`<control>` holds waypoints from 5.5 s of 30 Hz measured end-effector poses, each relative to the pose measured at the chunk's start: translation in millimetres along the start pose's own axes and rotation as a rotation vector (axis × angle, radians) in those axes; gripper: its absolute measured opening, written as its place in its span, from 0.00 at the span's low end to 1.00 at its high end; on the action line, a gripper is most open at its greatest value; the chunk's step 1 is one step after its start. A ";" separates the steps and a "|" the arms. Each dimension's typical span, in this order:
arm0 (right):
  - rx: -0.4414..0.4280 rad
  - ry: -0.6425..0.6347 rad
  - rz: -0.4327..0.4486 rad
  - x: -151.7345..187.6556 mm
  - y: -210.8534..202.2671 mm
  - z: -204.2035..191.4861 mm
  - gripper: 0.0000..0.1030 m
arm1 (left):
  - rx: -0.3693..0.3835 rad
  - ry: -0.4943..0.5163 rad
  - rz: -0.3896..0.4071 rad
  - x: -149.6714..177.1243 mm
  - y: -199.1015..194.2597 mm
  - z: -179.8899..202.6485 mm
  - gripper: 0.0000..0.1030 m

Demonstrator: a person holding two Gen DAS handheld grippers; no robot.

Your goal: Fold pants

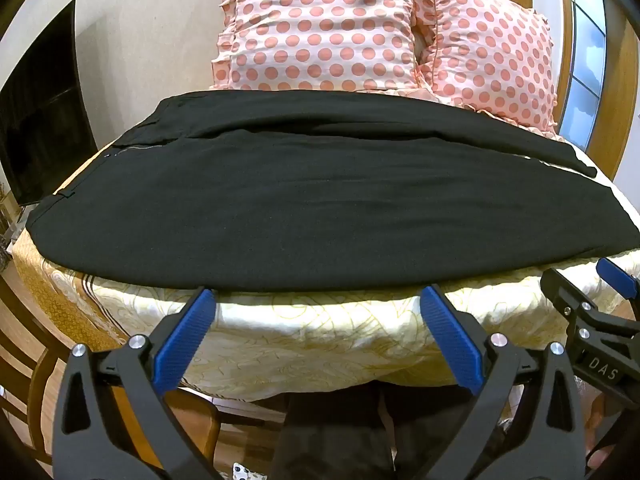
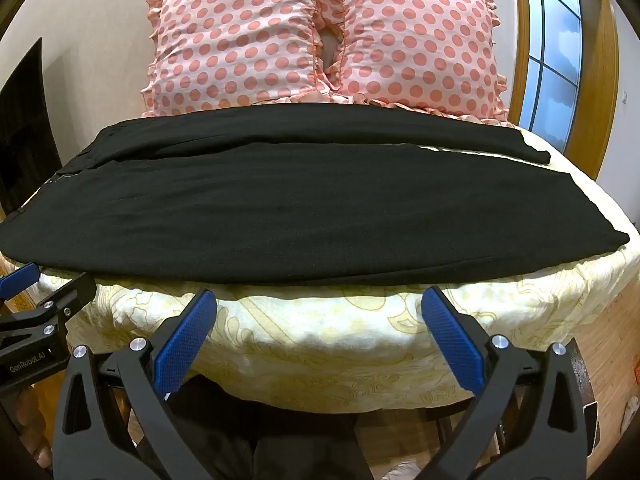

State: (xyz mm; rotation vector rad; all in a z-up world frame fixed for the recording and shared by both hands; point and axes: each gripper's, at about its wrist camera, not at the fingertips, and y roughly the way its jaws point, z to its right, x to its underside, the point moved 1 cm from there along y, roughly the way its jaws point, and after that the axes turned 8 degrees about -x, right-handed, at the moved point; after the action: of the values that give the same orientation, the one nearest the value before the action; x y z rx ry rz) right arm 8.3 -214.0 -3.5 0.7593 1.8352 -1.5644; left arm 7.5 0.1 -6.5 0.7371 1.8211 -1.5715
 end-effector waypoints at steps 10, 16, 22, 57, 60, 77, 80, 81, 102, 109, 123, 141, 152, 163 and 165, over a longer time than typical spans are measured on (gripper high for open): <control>-0.001 0.001 -0.001 0.1 0.1 -0.1 0.99 | -0.001 0.002 0.000 0.1 0.0 0.1 0.98; -0.001 0.001 -0.001 0.2 0.2 -0.2 0.99 | -0.001 0.001 0.002 0.2 0.2 -0.1 0.98; 0.000 0.001 -0.002 0.1 0.3 -0.3 0.99 | -0.002 0.001 0.001 -0.1 0.0 0.0 0.98; 0.000 0.000 0.001 0.9 -0.3 -0.6 0.99 | -0.002 0.002 0.004 0.0 -0.2 0.1 0.98; -0.001 0.001 0.001 0.8 -0.4 -0.6 0.99 | -0.002 0.002 0.005 0.0 -0.2 0.1 0.98; -0.001 0.000 0.001 -0.3 -2.2 -1.2 0.99 | -0.002 0.002 0.006 0.0 -0.2 0.1 0.98; -0.001 0.001 0.001 -0.1 -2.3 -1.3 0.99 | -0.002 0.001 0.006 -0.1 -0.2 0.1 0.98; -0.001 0.001 0.001 -0.1 -2.3 -1.2 0.99 | -0.002 0.001 0.005 -0.1 -0.2 0.1 0.98; -0.012 -0.011 0.013 -1.3 -7.8 3.5 0.99 | -0.001 0.003 0.010 -0.4 -0.3 0.0 0.98; -0.199 -0.045 -0.013 -7.5 -22.4 24.6 0.99 | 0.067 0.070 -0.002 5.2 -14.4 -17.7 0.98; 0.089 0.095 0.019 -136.0 9.7 153.4 0.99 | -0.035 0.032 0.148 -99.7 -9.6 -31.2 0.98; 0.447 0.588 -0.195 -270.1 233.0 345.3 0.69 | -0.101 -0.057 0.060 -177.6 104.2 -13.4 0.98; 0.577 0.595 -0.249 -258.8 263.7 353.1 0.34 | -0.099 -0.003 0.087 -176.9 109.0 -4.3 0.98; 0.295 0.752 0.015 -224.6 175.0 354.4 0.04 | -0.083 -0.034 0.094 -171.4 95.4 -14.0 0.98; 0.257 0.742 0.067 -220.9 152.3 347.3 0.04 | -0.086 -0.036 0.108 -169.8 88.4 -15.6 0.98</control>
State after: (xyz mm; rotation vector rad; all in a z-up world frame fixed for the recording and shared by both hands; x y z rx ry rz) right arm 295.1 -545.1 23.1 1.6768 2.0734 -1.6148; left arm 183.6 24.7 66.2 0.7495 1.7816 -1.4195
